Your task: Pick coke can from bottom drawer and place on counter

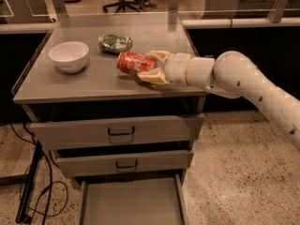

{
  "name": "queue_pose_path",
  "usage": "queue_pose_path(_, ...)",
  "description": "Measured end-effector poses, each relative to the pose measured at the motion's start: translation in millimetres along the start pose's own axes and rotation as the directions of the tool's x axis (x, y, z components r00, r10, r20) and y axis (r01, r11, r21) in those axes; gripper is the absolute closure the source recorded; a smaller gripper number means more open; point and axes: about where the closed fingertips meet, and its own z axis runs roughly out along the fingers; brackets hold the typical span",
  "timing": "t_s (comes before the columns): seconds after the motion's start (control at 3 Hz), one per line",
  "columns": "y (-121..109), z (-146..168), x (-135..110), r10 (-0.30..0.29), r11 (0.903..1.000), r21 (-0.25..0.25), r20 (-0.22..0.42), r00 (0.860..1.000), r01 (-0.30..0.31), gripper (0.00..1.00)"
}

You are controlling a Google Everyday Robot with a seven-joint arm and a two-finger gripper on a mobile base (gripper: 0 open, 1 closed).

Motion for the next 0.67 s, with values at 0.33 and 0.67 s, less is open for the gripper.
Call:
queue_pose_path(0.33, 0.0, 0.0, 0.0, 0.000, 1.0000, 0.000, 0.000, 1.000, 0.000, 0.73)
queue_pose_path(0.67, 0.0, 0.0, 0.0, 0.000, 1.0000, 0.000, 0.000, 1.000, 0.000, 0.50)
